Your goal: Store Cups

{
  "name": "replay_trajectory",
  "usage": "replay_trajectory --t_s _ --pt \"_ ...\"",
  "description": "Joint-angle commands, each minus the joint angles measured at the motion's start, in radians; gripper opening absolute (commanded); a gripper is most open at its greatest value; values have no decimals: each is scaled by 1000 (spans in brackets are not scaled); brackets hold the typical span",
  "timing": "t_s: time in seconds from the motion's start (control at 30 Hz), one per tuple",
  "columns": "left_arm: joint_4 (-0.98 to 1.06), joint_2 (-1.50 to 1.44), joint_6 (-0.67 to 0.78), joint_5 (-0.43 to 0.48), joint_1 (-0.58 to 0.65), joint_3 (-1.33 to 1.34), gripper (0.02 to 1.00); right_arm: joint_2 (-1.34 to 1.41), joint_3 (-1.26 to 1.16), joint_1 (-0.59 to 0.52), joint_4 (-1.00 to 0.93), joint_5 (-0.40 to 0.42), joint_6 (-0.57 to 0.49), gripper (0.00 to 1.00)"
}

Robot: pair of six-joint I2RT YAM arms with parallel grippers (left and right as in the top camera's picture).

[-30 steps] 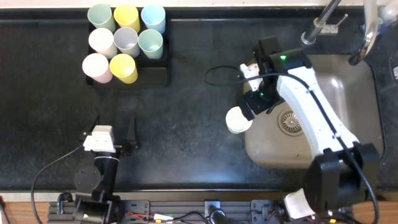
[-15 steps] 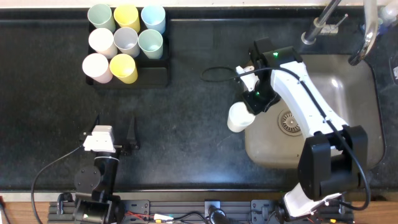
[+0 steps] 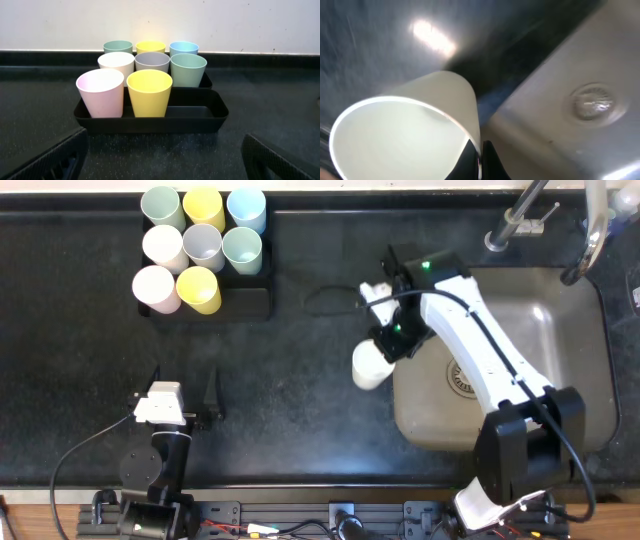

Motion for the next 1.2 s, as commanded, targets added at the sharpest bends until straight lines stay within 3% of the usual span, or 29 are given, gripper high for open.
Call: replay_trajectory --t_s 0.03,0.27,0.43,1.2 --pt "2 -9 21 7 -4 -3 998 -9 327 76 -37 124 81 42" --pt "2 -9 21 7 -4 -3 998 260 900 253 -170 171 79 42" --pt "2 -9 21 7 -4 -3 998 474 1162 348 -195 200 82 42" --pt "2 -9 21 7 -4 -3 998 671 1180 377 -104 139 79 42"
